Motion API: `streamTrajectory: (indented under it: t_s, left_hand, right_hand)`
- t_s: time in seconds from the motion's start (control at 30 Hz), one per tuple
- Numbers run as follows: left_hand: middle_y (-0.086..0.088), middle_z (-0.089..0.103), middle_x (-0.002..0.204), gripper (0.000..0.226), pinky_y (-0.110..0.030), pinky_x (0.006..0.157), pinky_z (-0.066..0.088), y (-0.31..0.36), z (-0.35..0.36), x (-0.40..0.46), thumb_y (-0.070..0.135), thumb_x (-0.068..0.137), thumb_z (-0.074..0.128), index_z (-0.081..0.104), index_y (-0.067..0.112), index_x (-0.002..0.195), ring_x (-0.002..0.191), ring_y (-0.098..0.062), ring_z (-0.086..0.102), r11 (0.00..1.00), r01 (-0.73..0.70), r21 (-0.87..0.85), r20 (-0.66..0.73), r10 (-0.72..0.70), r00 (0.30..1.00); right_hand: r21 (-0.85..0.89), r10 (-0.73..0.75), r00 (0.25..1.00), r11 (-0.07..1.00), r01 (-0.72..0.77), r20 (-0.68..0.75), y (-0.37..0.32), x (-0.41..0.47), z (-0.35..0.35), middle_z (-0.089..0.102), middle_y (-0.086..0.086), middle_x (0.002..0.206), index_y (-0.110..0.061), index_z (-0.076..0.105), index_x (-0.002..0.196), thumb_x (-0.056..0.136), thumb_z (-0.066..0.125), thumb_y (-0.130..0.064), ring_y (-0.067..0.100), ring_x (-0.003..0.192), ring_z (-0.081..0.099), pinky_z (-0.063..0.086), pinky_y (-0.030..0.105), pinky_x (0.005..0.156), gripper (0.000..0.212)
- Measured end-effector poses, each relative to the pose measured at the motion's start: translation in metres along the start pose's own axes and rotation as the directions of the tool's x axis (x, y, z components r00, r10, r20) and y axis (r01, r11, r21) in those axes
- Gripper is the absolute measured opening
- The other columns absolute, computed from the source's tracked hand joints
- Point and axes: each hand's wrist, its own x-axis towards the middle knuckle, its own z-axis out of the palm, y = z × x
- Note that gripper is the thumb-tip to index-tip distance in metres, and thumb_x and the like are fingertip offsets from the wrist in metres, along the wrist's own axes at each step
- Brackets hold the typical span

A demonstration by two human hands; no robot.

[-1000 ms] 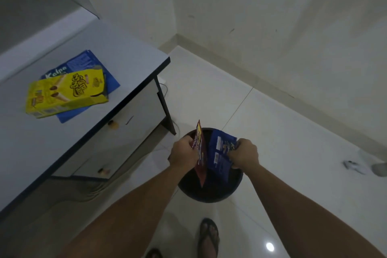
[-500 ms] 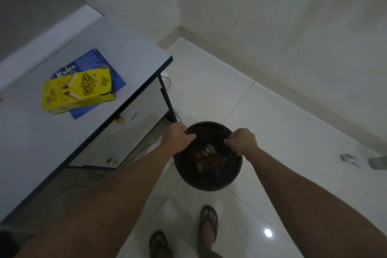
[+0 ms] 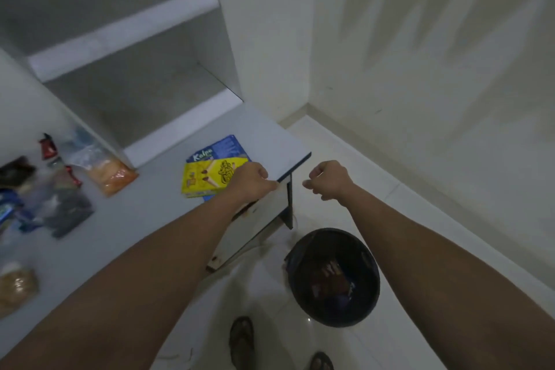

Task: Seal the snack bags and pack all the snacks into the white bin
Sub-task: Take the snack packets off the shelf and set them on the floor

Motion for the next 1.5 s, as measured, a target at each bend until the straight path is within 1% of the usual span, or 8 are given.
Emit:
streamTrajectory:
  t_s: [0.2, 0.3, 0.43, 0.6, 0.8, 1.17, 1.33, 1.5]
  left_hand:
    - [-0.016, 0.07, 0.093, 0.014, -0.035, 0.081, 0.049, -0.058, -0.063, 0.029, 0.022, 0.074, 0.072, 0.065, 0.011, 0.077, 0.092, -0.029, 0.065, 0.996, 0.086, 0.018, -0.112, -0.084, 0.99]
    - [-0.016, 0.071, 0.101, 0.019, -0.035, 0.086, 0.049, -0.097, -0.087, 0.048, 0.023, 0.075, 0.07, 0.069, 0.009, 0.087, 0.1, -0.03, 0.065, 0.991, 0.136, -0.018, -0.152, -0.137, 0.979]
    - [-0.018, 0.071, 0.101, 0.015, -0.038, 0.086, 0.052, -0.138, -0.107, 0.08, 0.013, 0.081, 0.059, 0.071, 0.008, 0.089, 0.101, -0.034, 0.065, 0.988, 0.152, -0.017, -0.185, -0.153, 0.971]
    - [-0.016, 0.069, 0.11, 0.018, -0.033, 0.088, 0.047, -0.17, -0.117, 0.119, 0.014, 0.084, 0.057, 0.07, 0.01, 0.096, 0.106, -0.031, 0.063, 0.992, 0.12, -0.045, -0.139, -0.125, 0.982]
    - [-0.016, 0.064, 0.123, 0.031, -0.035, 0.098, 0.047, -0.18, -0.105, 0.152, 0.012, 0.085, 0.06, 0.064, 0.005, 0.115, 0.113, -0.03, 0.06, 0.997, 0.044, -0.057, -0.051, -0.047, 0.998]
    - [-0.015, 0.064, 0.099, 0.027, -0.032, 0.082, 0.046, -0.146, -0.074, 0.169, 0.014, 0.075, 0.074, 0.066, 0.001, 0.097, 0.095, -0.027, 0.061, 0.976, 0.035, -0.216, -0.031, -0.043, 0.999]
    - [-0.016, 0.063, 0.11, 0.058, -0.036, 0.085, 0.049, -0.132, -0.06, 0.167, 0.018, 0.057, 0.088, 0.064, 0.002, 0.107, 0.102, -0.031, 0.061, 0.998, -0.061, 0.002, 0.072, 0.06, 0.996]
    - [-0.018, 0.069, 0.098, 0.034, -0.036, 0.075, 0.05, -0.129, -0.053, 0.161, 0.01, 0.059, 0.079, 0.066, 0.003, 0.09, 0.096, -0.034, 0.063, 0.995, -0.053, 0.082, 0.064, 0.048, 0.997]
  right_hand:
    - [-0.09, -0.123, 0.992, 0.988, 0.123, 0.004, -0.059, 0.025, 0.055, 0.065, 0.01, 0.086, -0.007, 0.065, 0.085, 0.074, 0.074, -0.018, 0.022, 0.079, 0.062, 0.053, 0.033, 0.069, 0.018]
    - [-0.224, -0.148, 0.989, 0.964, 0.141, -0.015, -0.074, 0.042, 0.091, 0.068, 0.012, 0.106, -0.009, 0.065, 0.102, 0.072, 0.074, -0.023, 0.028, 0.1, 0.062, 0.046, 0.029, 0.08, 0.035]
    - [-0.432, -0.248, 0.96, 0.857, 0.28, 0.13, -0.094, 0.061, 0.126, 0.052, 0.014, 0.126, -0.019, 0.053, 0.127, 0.056, 0.071, -0.053, 0.036, 0.118, 0.048, 0.044, 0.042, 0.095, 0.08]
    - [-0.653, -0.242, 0.931, 0.664, 0.364, 0.273, -0.116, 0.087, 0.151, 0.033, 0.001, 0.149, -0.027, 0.035, 0.141, 0.066, 0.076, -0.048, 0.034, 0.14, 0.021, 0.029, 0.052, 0.105, 0.088]
    - [-0.754, -0.224, 0.938, 0.558, 0.347, 0.266, -0.118, 0.097, 0.155, 0.043, 0.008, 0.136, -0.029, 0.031, 0.143, 0.059, 0.08, -0.05, 0.031, 0.128, 0.037, 0.03, 0.048, 0.104, 0.1]
    - [-0.681, -0.2, 0.961, 0.678, 0.278, 0.193, -0.082, 0.085, 0.128, 0.046, 0.009, 0.128, -0.019, 0.043, 0.132, 0.05, 0.086, -0.043, 0.032, 0.112, 0.049, 0.047, 0.037, 0.093, 0.096]
    - [-0.691, -0.214, 0.957, 0.662, 0.291, 0.198, -0.072, 0.076, 0.125, 0.054, 0.006, 0.121, -0.022, 0.042, 0.132, 0.054, 0.085, -0.039, 0.029, 0.109, 0.048, 0.047, 0.036, 0.089, 0.09]
    - [-0.729, -0.171, 0.975, 0.649, 0.218, 0.139, -0.062, 0.066, 0.1, 0.059, 0.007, 0.116, -0.025, 0.046, 0.126, 0.071, 0.072, -0.029, 0.03, 0.11, 0.054, 0.047, 0.038, 0.087, 0.061]
